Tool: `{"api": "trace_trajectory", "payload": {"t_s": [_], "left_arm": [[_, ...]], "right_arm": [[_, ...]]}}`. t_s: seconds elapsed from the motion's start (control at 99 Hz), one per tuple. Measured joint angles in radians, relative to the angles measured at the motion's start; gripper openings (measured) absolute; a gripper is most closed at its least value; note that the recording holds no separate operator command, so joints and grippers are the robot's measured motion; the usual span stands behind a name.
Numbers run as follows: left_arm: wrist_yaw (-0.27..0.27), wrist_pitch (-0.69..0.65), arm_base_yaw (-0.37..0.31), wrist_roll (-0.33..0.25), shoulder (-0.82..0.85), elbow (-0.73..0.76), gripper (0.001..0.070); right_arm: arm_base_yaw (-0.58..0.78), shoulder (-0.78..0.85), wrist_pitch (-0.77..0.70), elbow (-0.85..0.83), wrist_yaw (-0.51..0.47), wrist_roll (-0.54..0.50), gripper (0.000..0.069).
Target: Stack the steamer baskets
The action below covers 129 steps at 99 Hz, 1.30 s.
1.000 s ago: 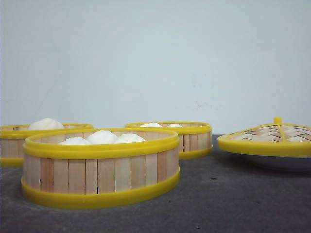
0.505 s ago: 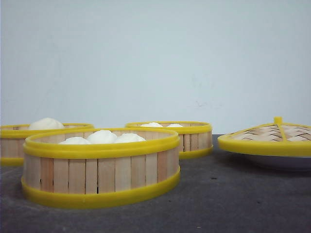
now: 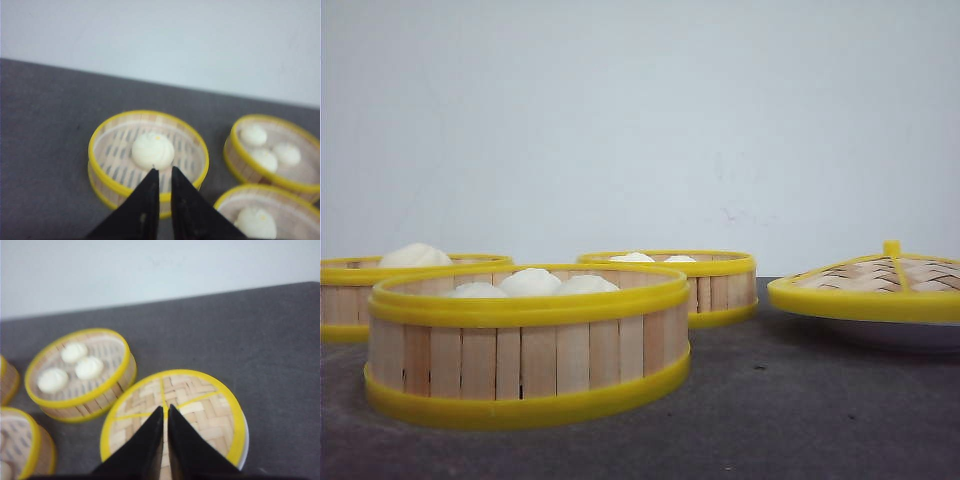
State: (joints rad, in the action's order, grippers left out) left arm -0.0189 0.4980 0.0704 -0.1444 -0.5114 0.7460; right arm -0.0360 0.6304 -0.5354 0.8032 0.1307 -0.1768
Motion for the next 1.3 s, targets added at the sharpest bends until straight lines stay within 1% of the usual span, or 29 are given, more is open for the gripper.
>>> {"api": "trace_trajectory", "payload": {"t_s": [0.101,0.192,0.303,0.465,0.505,0.545,0.586,0.606,0.616,0.626,0.636,0.646,0.677,0.707,0.747,0.788,0.889,1.03,1.172,1.303], "left_arm": [[-0.005,0.043,0.0,0.048,-0.089,0.035,0.0015],[-0.006,0.074,0.0,0.076,-0.155,0.037,0.0015],[-0.006,0.103,0.0,0.087,-0.217,0.036,0.0015],[-0.006,0.104,0.0,0.097,-0.246,0.037,0.0015],[-0.006,0.104,0.0,0.098,-0.249,0.037,0.0022],[-0.006,0.105,0.0,0.098,-0.25,0.037,0.0054],[-0.006,0.104,0.0,0.099,-0.249,0.037,0.0113],[-0.006,0.103,0.0,0.099,-0.249,0.037,0.0152],[-0.006,0.103,0.0,0.099,-0.249,0.036,0.0173],[-0.006,0.104,0.0,0.1,-0.249,0.037,0.0194],[-0.006,0.104,0.0,0.1,-0.249,0.036,0.0216],[-0.006,0.104,0.0,0.1,-0.249,0.037,0.0238],[-0.006,0.104,0.0,0.1,-0.249,0.037,0.0308],[-0.006,0.104,0.0,0.1,-0.249,0.037,0.0353],[-0.006,0.104,0.0,0.1,-0.249,0.037,0.039],[-0.006,0.104,0.0,0.1,-0.249,0.037,0.0408],[-0.006,0.104,0.0,0.1,-0.249,0.037,0.0425],[-0.006,0.103,0.0,0.1,-0.249,0.036,0.0428],[-0.006,0.103,0.0,0.1,-0.249,0.037,0.0428],[-0.006,0.104,0.0,0.1,-0.249,0.036,0.0428]], "right_arm": [[0.0,0.093,-0.015,0.021,0.0,0.037,0.001],[0.0,0.165,-0.052,0.021,0.0,0.057,0.001],[0.0,0.222,-0.086,0.021,0.0,0.077,0.001],[0.0,0.269,-0.11,0.021,0.0,0.101,0.001],[0.0,0.272,-0.113,0.021,0.0,0.104,0.002],[0.0,0.274,-0.115,0.021,0.0,0.11,0.0057],[0.0,0.274,-0.116,0.021,0.0,0.116,0.0129],[0.0,0.274,-0.116,0.021,0.0,0.118,0.019],[0.0,0.274,-0.116,0.021,0.0,0.118,0.0203],[0.0,0.274,-0.116,0.021,0.0,0.119,0.0247],[0.0,0.274,-0.116,0.021,0.0,0.12,0.0262],[0.0,0.274,-0.116,0.021,0.0,0.12,0.0306],[0.0,0.274,-0.117,0.021,0.0,0.121,0.0393],[0.0,0.275,-0.119,0.021,0.0,0.121,0.0468],[0.0,0.275,-0.119,0.021,0.0,0.121,0.0539],[0.0,0.275,-0.119,0.021,0.0,0.121,0.0578],[-0.003,0.28,-0.102,0.021,0.006,0.119,0.0613],[-0.045,0.339,-0.003,0.023,0.054,0.092,0.0617],[-0.114,0.486,0.025,0.082,0.058,0.063,0.0617],[-0.169,0.665,0.033,0.219,0.054,0.056,0.0616]]}}
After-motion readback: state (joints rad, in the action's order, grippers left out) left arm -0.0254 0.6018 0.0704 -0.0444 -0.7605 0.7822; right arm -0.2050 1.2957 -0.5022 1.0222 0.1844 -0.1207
